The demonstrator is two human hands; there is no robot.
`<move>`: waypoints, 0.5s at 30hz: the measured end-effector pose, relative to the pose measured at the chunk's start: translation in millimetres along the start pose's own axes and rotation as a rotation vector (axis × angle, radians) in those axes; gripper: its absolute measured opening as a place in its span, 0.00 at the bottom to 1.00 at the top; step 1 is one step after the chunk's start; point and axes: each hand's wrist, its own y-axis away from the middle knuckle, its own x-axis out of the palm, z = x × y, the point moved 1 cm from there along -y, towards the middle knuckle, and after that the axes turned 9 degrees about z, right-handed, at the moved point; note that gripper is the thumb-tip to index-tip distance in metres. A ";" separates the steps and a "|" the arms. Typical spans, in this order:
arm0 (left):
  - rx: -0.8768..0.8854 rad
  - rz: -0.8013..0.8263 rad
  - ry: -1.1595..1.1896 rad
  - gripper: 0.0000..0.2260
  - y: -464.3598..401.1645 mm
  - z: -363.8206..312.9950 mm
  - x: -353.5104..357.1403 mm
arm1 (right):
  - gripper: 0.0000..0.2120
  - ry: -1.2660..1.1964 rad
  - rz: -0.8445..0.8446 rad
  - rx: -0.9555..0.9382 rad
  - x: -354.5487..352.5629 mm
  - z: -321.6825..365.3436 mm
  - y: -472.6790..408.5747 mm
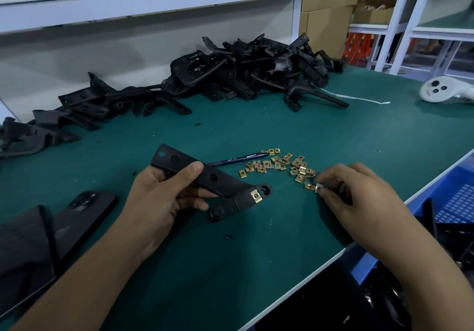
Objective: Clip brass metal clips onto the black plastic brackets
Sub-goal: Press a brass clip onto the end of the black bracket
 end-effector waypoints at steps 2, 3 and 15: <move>0.011 -0.002 -0.004 0.05 0.0 0.0 0.4 | 0.07 -0.020 0.009 0.011 -1.3 -0.2 1.6; 0.014 -0.007 0.002 0.05 -0.3 0.0 0.1 | 0.08 -0.039 0.001 0.016 -2.4 -0.7 2.5; 0.056 -0.119 0.239 0.03 -8.8 1.4 -16.5 | 0.05 -1.159 0.017 -0.077 24.0 52.8 3.0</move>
